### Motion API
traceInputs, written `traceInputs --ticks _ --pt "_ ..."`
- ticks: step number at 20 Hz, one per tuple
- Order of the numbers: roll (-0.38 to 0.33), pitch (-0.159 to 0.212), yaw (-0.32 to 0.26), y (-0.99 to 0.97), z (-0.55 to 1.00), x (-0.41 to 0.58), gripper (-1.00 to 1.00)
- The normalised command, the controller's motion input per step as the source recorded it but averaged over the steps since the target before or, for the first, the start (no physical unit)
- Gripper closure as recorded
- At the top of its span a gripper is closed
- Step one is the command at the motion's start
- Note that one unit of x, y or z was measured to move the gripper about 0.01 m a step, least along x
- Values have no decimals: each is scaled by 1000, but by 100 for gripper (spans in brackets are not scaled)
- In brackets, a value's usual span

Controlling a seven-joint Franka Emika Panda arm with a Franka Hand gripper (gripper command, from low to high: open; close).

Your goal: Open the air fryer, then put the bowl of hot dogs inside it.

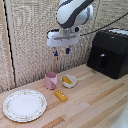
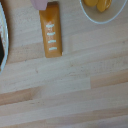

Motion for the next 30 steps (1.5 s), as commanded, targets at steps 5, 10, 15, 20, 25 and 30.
traceInputs --ticks 5,10,15,20,25,30 --pt "-54 0 -366 30 13 32 -100" --pt "-48 0 -375 -1 0 49 -100" --pt "-106 -3 -365 -1 0 51 -100" --pt "-197 -40 -276 -17 0 4 -100" --pt "-303 -77 -128 -27 0 1 -100" --pt "-368 -73 -17 -43 -22 0 -100"
